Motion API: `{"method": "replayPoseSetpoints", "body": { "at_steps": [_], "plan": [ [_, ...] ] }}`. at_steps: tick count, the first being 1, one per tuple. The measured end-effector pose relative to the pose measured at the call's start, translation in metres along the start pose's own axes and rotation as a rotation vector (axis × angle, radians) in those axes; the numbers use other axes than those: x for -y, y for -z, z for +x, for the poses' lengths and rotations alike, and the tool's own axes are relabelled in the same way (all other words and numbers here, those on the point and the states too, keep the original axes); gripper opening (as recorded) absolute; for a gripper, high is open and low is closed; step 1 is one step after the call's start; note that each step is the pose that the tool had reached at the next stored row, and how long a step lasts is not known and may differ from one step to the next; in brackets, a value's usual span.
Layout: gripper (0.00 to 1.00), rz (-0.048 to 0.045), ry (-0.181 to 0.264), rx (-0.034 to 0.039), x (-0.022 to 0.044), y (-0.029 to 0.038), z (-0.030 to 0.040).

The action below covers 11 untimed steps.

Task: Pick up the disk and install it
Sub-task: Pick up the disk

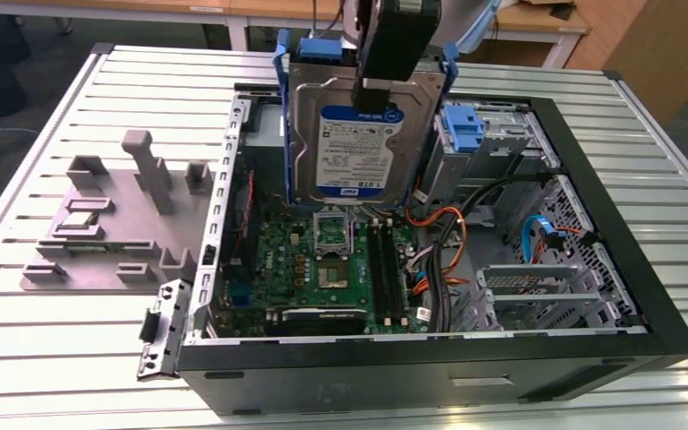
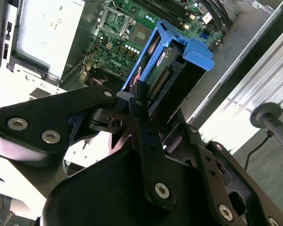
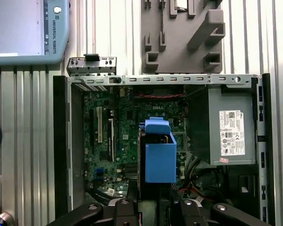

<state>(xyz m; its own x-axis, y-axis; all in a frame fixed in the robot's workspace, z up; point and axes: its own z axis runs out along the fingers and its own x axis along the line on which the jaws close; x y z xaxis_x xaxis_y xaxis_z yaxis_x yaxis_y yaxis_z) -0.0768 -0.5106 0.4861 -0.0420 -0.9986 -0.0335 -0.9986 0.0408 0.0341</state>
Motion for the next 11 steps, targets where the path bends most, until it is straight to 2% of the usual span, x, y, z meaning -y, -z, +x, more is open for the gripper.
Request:
{"method": "replayPoseSetpoints", "body": {
  "at_steps": [11],
  "plan": [
    [0.35, 0.0001, -0.001, 0.0, 0.0013, -0.0027, 0.0136]
  ]
}}
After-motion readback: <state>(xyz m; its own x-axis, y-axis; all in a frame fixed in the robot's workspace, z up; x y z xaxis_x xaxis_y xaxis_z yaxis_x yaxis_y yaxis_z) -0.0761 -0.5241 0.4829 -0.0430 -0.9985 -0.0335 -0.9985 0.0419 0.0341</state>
